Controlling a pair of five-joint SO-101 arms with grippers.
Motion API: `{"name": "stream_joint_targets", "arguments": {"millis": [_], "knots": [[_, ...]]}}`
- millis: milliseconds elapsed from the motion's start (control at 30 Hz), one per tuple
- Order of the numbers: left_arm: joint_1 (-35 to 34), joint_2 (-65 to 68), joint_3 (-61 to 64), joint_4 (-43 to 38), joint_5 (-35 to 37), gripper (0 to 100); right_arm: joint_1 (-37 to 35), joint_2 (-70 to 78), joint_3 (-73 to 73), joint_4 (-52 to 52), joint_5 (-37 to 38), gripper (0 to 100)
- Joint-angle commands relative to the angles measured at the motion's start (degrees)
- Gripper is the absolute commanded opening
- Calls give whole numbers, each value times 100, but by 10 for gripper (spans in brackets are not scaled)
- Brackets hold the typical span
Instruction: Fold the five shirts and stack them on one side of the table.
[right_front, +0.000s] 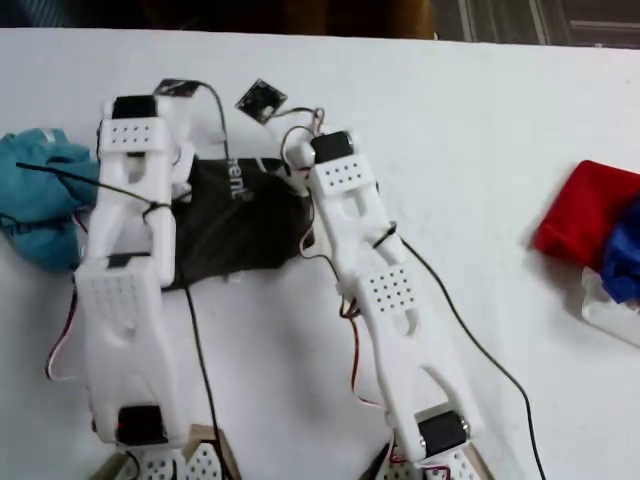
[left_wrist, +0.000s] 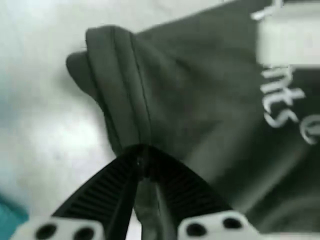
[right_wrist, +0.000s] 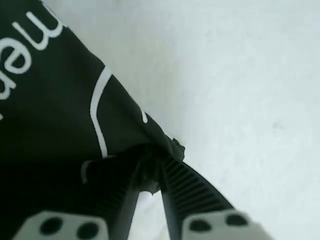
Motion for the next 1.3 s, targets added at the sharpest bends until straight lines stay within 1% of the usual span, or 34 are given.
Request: {"name": "stream_joint_targets", "arguments": {"millis": [0,100,167,500,700,800,933,1000,1100,1133,1200,1267], "knots": [[-334,809,-1736,396,79,24,198,13,-88,-110,18,18],[-536,1319,-2642,492,88,24,198,13,-88,-110,18,18],[-589,1442,-2914,492,88,24,198,13,-88,-110,18,18],[-695,1187,-2941,501,88,24,207,-13,-88,-66,18,18],[-993,334,-2853,510,255,26,198,-400,-589,655,9,21],[-1020,-316,-2132,510,246,27,136,-611,-993,892,9,21],[-1064,-1407,-505,510,229,27,242,-1138,-958,1481,44,30],[-1125,-2013,338,501,26,27,295,-1376,-958,1754,18,90],[-1204,-2901,1604,501,-237,27,312,-1719,-958,2360,9,221],[-1248,-3182,2000,492,-299,27,295,-1798,-923,2563,9,247],[-1363,-3719,2738,484,-431,26,286,-1965,-677,2554,-53,251],[-1503,-4149,3345,475,-545,25,268,-2097,-343,2554,-105,232]]}}
